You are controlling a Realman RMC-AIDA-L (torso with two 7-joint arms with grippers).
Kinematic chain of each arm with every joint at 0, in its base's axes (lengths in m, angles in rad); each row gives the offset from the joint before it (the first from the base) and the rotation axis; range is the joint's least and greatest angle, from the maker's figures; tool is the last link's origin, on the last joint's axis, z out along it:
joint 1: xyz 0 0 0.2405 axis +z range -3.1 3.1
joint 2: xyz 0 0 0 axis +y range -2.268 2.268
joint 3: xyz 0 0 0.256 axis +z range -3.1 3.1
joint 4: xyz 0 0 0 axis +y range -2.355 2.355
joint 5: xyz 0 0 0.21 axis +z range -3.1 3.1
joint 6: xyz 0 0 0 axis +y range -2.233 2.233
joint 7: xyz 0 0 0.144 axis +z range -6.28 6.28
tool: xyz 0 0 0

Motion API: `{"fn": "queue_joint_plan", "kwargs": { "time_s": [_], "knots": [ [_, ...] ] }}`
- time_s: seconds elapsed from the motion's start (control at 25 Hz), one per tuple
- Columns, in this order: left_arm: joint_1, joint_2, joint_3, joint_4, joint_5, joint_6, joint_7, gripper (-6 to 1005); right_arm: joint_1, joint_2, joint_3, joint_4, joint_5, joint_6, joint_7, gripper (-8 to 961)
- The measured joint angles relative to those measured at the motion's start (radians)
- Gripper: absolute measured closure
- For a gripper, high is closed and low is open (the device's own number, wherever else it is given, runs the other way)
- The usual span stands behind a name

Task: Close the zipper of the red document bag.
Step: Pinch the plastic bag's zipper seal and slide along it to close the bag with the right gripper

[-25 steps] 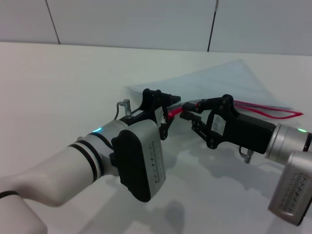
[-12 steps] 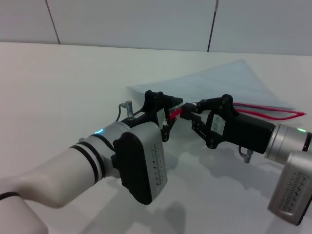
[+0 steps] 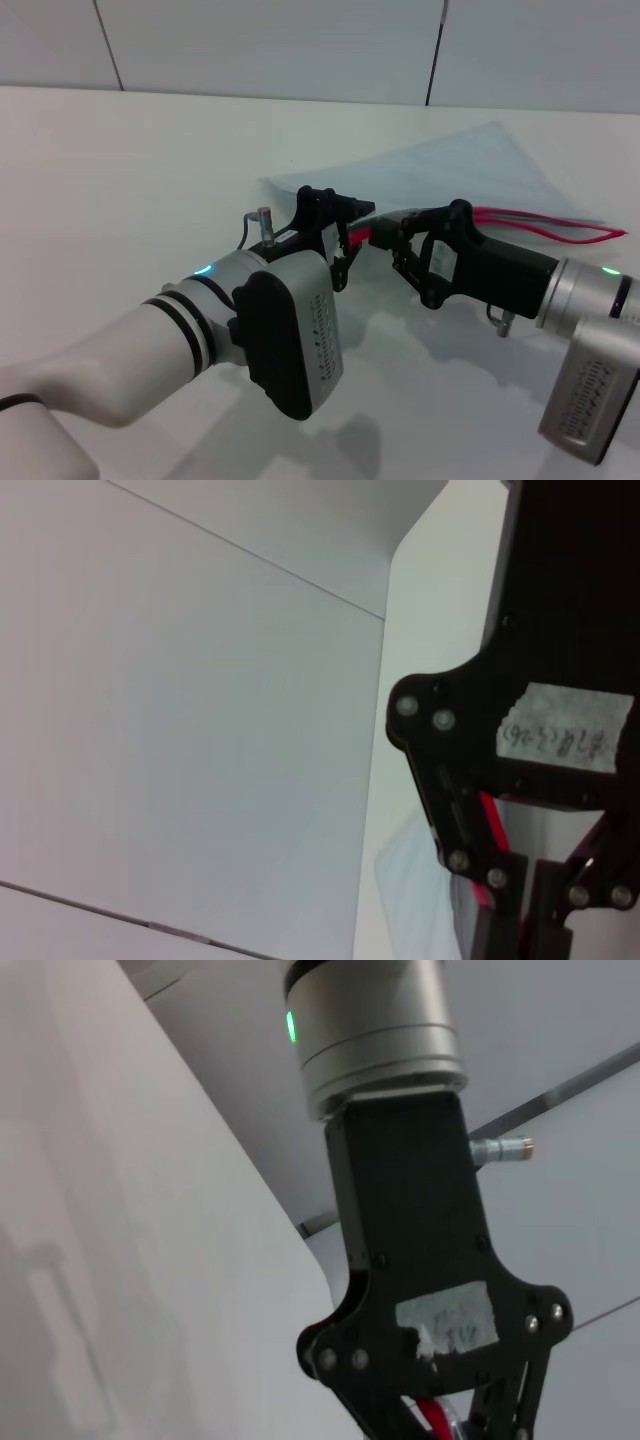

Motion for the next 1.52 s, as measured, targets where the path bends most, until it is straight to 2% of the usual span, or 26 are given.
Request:
{"fn": "queue_joint_plan", "kwargs": {
  "time_s": [0.28, 0.8, 1.16, 1.52],
  "knots": [
    [0.0, 0.0, 0.0, -0.001, 0.0, 0.0, 0.0, 945, -0.005, 0.0, 0.014, 0.001, 0.006, 0.001, -0.005, 899],
    [0.003, 0.0, 0.004, -0.002, 0.001, 0.0, 0.0, 945, -0.054, -0.005, 0.122, -0.05, 0.008, 0.032, 0.006, 902],
    [0.005, 0.002, 0.017, -0.002, 0.001, 0.0, 0.0, 945, -0.075, -0.006, 0.245, -0.102, 0.008, 0.121, 0.03, 903],
    [0.01, 0.002, 0.035, -0.002, 0.001, 0.0, 0.0, 945, -0.073, -0.006, 0.43, -0.138, 0.008, 0.253, 0.029, 905]
  ]
}}
